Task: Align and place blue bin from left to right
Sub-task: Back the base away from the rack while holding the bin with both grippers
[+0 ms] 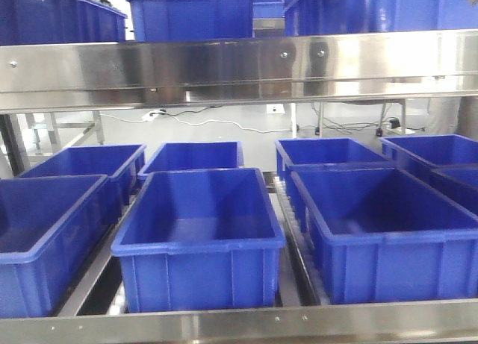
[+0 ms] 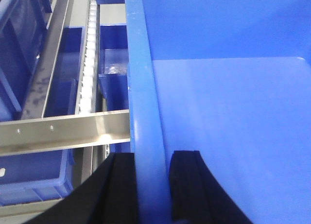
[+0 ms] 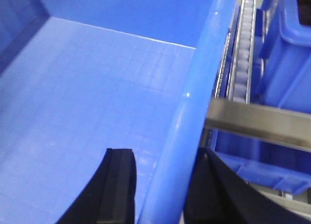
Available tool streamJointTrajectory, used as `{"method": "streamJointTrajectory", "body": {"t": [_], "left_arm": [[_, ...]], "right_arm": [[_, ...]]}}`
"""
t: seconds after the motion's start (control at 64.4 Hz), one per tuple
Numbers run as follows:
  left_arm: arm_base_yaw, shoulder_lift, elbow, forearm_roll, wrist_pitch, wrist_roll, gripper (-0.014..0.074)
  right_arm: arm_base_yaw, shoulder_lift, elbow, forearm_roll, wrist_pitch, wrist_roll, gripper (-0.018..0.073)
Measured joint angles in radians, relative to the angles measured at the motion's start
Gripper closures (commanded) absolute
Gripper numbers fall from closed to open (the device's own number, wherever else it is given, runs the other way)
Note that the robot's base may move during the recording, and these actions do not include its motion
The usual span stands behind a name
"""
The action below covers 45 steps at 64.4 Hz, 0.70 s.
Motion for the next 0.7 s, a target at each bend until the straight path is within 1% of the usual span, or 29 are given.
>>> {"method": "streamJointTrajectory", "body": {"t": [0.698], "left_arm": [[0.000,0.000,0.000,0.002,0.000,0.000,0.0605]], "right_arm": [[0.000,0.000,0.000,0.000,0.000,0.000,0.0638]]}}
